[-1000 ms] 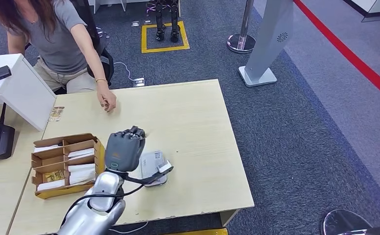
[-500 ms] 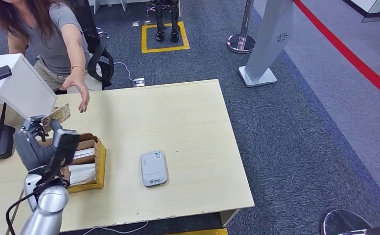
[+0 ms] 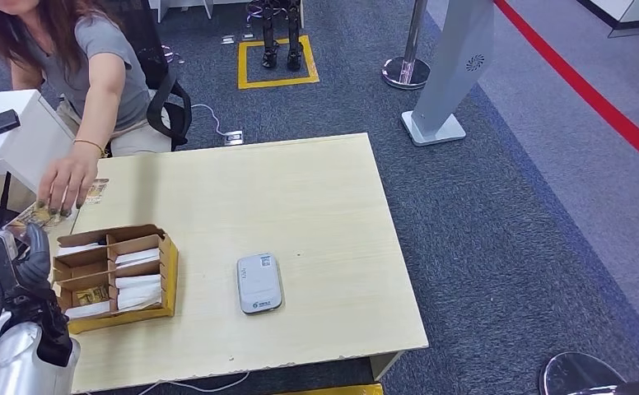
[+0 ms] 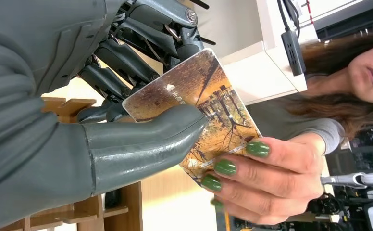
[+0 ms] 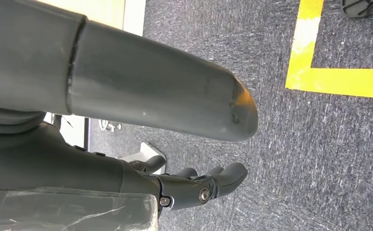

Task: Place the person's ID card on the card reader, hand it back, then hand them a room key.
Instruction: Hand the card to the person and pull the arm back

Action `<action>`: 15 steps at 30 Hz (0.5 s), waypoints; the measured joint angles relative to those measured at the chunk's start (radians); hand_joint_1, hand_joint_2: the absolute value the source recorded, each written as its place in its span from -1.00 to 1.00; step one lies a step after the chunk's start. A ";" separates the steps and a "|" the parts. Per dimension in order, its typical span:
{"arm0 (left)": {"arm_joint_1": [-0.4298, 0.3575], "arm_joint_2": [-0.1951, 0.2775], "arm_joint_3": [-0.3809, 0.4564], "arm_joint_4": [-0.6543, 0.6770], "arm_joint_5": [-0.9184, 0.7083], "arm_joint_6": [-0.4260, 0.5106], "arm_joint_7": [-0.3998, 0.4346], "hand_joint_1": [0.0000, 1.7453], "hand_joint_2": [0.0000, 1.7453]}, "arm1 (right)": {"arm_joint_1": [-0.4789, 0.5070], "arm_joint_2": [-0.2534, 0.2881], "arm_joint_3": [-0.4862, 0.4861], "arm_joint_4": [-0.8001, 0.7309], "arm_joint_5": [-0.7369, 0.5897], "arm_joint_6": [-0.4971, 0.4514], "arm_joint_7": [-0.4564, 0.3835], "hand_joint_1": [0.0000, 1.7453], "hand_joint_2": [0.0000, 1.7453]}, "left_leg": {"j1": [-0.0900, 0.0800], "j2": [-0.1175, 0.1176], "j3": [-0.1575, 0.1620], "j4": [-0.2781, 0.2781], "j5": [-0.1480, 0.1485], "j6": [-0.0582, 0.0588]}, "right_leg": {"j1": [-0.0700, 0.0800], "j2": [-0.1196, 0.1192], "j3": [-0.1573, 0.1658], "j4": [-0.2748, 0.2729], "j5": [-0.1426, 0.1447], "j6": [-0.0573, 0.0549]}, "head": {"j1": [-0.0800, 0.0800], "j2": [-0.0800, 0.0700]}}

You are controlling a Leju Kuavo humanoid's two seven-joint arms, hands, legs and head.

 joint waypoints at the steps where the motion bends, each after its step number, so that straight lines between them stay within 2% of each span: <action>1: -0.002 0.000 0.002 0.003 0.001 0.000 0.000 1.00 1.00 | 0.000 0.000 0.000 0.000 0.000 0.000 0.000 -1.00 1.00 | 0.000 0.000 0.000 0.000 0.000 0.000 | 0.000 0.000 0.000 0.000 0.000 0.000 | 0.000 0.000; 5: -0.007 0.000 0.007 0.011 0.006 -0.002 -0.001 1.00 1.00 | 0.000 0.000 0.000 0.000 -0.001 0.002 0.000 -1.00 1.00 | 0.000 0.000 0.000 0.000 0.000 0.000 | 0.000 0.000 0.000 0.000 0.000 0.000 | 0.000 0.000; 6: -0.008 0.000 0.008 0.012 0.007 -0.002 -0.001 0.68 1.00 | 0.000 0.000 0.000 -0.001 -0.001 0.003 0.000 -1.00 1.00 | 0.000 0.000 0.000 0.000 0.000 0.000 | 0.000 0.000 0.000 0.000 0.000 0.000 | 0.000 0.000; 9: -0.010 0.000 0.012 0.013 0.008 -0.004 -0.002 -0.82 1.00 | 0.000 0.000 0.000 -0.001 -0.001 0.003 0.000 -1.00 1.00 | 0.000 0.001 0.000 0.000 0.000 0.000 | 0.000 0.000 0.000 0.000 0.000 0.000 | 0.000 0.000; 10: -0.011 0.000 0.013 0.014 0.008 -0.003 -0.002 -1.00 1.00 | 0.000 0.000 0.000 -0.001 -0.001 0.003 0.001 -1.00 1.00 | 0.000 0.001 0.000 0.000 0.000 0.000 | 0.000 0.001 0.000 0.000 0.000 0.000 | 0.000 0.000; 15: -0.011 -0.001 0.015 0.014 0.007 0.016 -0.009 -1.00 1.00 | 0.000 0.000 0.000 -0.001 -0.003 0.002 0.005 -1.00 1.00 | 0.000 0.000 0.000 0.000 0.000 0.000 | 0.000 0.000 -0.001 0.000 0.000 0.000 | 0.000 0.000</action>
